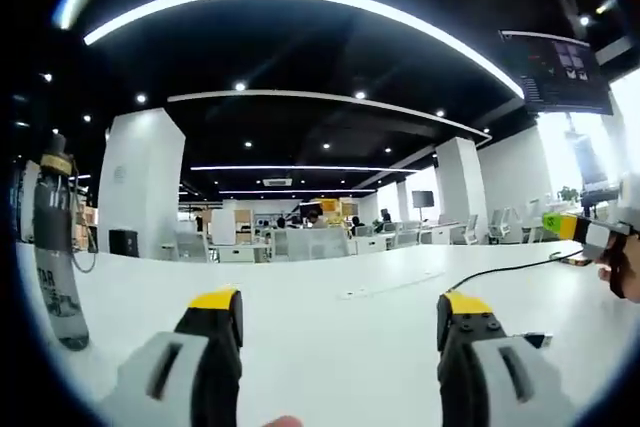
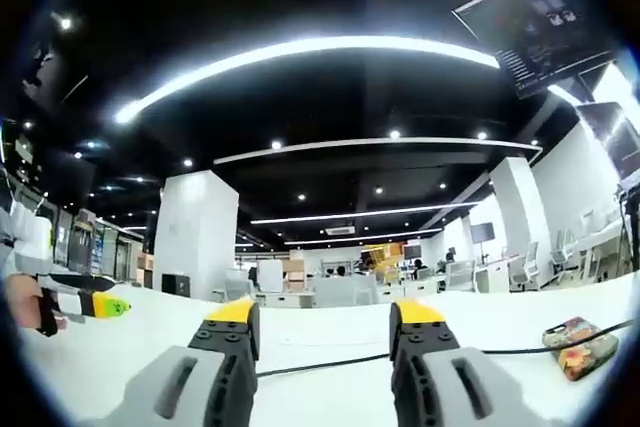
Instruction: Find the data cable on the table. Grasp the USB connector end of the cable and insert it into the USB port on the table
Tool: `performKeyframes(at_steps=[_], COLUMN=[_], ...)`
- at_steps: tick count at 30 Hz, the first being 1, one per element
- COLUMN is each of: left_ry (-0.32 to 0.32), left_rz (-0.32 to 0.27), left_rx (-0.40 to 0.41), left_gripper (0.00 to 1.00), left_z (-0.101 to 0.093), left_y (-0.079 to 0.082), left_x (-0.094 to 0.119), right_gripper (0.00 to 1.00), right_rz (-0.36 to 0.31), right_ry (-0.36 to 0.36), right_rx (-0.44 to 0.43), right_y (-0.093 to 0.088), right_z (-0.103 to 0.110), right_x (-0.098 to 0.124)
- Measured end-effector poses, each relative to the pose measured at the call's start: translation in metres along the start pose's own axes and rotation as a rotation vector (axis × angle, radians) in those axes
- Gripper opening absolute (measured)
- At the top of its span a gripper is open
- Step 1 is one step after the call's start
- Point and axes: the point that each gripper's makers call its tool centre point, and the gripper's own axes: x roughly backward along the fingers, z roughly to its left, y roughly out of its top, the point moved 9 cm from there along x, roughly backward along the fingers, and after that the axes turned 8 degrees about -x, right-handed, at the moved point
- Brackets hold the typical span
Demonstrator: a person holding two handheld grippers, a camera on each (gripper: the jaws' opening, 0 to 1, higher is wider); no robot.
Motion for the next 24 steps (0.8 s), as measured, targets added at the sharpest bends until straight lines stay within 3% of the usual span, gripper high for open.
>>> performKeyframes(at_steps=[9,24], left_ry=[-0.029,-0.014], left_rz=[0.013,0.013], left_rx=[0.010,0.025], left_gripper=[0.80,0.81], left_z=[-0.0052,-0.0012], left_y=[-0.0025,-0.0029], left_x=[-0.0011,-0.0008], right_gripper=[0.55,0.56], right_rz=[0.010,0.010], right_ry=[-0.012,-0.031], right_rx=[-0.003,-0.060], right_y=[-0.0028,-0.0040], right_z=[-0.0021,-0.0072], right_x=[0.0012,0.0004])
